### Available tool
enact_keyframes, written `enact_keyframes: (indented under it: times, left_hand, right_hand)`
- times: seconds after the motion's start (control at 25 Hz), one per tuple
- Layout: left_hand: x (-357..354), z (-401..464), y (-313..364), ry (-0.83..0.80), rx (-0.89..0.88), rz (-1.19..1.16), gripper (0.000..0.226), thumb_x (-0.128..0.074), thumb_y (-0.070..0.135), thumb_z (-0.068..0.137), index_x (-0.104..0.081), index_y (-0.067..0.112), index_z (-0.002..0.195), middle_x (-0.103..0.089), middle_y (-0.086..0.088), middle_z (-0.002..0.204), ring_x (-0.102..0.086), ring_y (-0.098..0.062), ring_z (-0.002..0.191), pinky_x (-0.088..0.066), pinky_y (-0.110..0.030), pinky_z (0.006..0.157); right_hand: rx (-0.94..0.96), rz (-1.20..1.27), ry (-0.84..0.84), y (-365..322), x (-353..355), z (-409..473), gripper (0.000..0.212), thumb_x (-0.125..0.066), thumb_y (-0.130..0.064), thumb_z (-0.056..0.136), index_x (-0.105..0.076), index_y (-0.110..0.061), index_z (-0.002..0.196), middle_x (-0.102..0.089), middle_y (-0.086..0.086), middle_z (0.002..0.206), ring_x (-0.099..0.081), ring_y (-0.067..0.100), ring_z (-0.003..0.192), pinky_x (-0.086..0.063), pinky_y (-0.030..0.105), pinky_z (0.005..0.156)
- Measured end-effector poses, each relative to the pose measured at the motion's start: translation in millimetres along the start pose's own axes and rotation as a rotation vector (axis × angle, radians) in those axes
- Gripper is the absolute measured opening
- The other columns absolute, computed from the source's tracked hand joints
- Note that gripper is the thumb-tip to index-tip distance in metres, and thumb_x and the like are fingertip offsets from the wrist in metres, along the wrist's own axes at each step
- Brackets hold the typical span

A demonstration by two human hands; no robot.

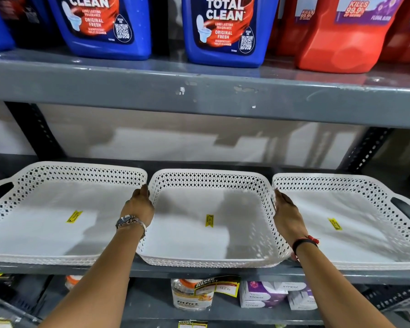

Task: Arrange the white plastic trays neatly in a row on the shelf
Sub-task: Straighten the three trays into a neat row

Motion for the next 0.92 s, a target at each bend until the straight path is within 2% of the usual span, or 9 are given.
enact_keyframes:
  times: [0.4,0.68,0.8,0.92]
  left_hand:
    - [-1.9,6.5,0.9,-0.015,-0.002,0.019,0.054,-0.034,0.006,0.093,-0.024,0.007,0.145,-0.046,-0.022,0.135,-0.055,-0.042,0.115,-0.045,-0.044,0.095]
    - [-4.1,4.2,2.0,-0.131,0.021,0.120,0.059,-0.031,0.007,0.094,-0.011,0.011,0.150,-0.030,-0.016,0.149,-0.046,-0.039,0.126,-0.041,-0.043,0.102]
    - [4.6,-1.4,6.4,-0.116,0.011,0.265,0.055,-0.024,0.028,0.099,-0.011,0.013,0.150,-0.031,-0.013,0.150,-0.043,-0.034,0.129,-0.040,-0.043,0.102]
    - [17.2,-8.8,14.7,-0.005,-0.068,0.342,0.057,-0.024,0.036,0.098,-0.015,0.011,0.149,-0.026,-0.014,0.154,-0.034,-0.033,0.136,-0.031,-0.041,0.109]
  right_hand:
    - [-0.009,0.001,-0.018,-0.4,-0.2,-2.0,0.068,-0.029,0.011,0.084,-0.020,-0.014,0.147,-0.032,0.010,0.150,-0.035,0.027,0.135,-0.034,0.035,0.110]
    - [-0.007,-0.092,-0.072,-4.5,-0.8,-4.4,0.069,-0.030,0.010,0.085,-0.013,-0.013,0.148,-0.028,0.011,0.149,-0.039,0.029,0.131,-0.038,0.036,0.105]
    - [-0.023,-0.219,-0.099,-6.3,1.1,-7.3,0.060,-0.030,-0.008,0.094,-0.007,-0.016,0.149,-0.020,0.010,0.153,-0.035,0.031,0.133,-0.038,0.040,0.104]
    - [-0.008,-0.343,-0.076,-16.5,10.5,-13.9,0.057,-0.023,-0.028,0.098,0.001,-0.018,0.149,-0.014,0.008,0.157,-0.023,0.029,0.140,-0.025,0.041,0.113]
Point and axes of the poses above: each hand's wrist, its own z-axis towards the middle knuckle, its own x-axis out of the back of the hand, y = z × x, the point moved 6 cm from there along z, towards the middle knuckle
